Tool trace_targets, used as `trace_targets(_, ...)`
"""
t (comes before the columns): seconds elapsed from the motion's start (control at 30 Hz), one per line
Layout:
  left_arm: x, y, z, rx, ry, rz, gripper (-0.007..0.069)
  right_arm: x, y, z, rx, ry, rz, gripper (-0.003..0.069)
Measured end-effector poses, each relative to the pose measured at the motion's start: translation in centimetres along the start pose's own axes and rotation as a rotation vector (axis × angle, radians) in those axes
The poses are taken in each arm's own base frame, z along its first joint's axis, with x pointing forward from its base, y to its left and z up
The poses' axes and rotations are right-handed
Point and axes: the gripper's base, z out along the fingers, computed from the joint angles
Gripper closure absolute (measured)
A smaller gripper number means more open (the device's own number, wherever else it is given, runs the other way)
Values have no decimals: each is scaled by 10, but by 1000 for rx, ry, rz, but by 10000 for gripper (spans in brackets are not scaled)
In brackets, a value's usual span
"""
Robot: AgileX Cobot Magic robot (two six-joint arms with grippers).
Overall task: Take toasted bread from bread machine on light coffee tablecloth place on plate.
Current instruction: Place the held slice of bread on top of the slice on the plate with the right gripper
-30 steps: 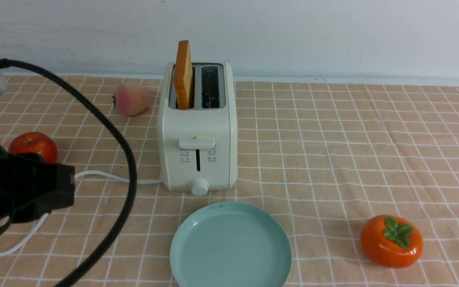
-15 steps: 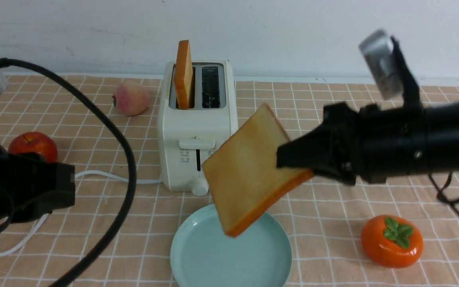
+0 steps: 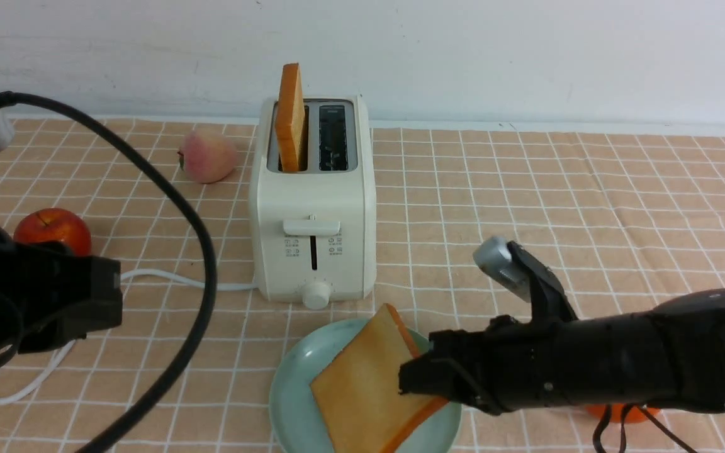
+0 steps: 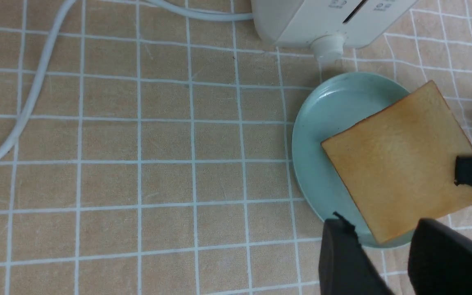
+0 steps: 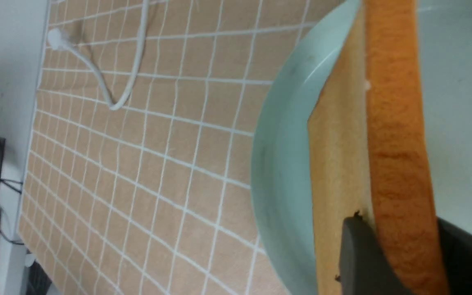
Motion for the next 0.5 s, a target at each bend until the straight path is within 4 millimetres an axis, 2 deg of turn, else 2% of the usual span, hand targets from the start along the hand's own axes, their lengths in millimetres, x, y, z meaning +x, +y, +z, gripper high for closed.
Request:
trace_targets(0.03,0,0,0,0,0,0,387,0,-1,0,10,-2,-6,403)
trace_targets(0.2,0,-1,0,6,4,-6,387,-1,6,-9,20,13,-147,88)
trace_targets(0.27,1,-1,0,10,10,-10,387,-6,15,-17,20,15,-232,6)
trace_targets(0.4,1,-1,0,15,14,-15,387,-19,24,-30,42,37,-313,-13)
trace_targets(0.47,2,-2,0,19,17,-19,387,-42,35,-47,97,67,-392,9)
trace_targets(0.5,2,-2,0,20,18,-20,387,-41,34,-47,107,80,-394,9)
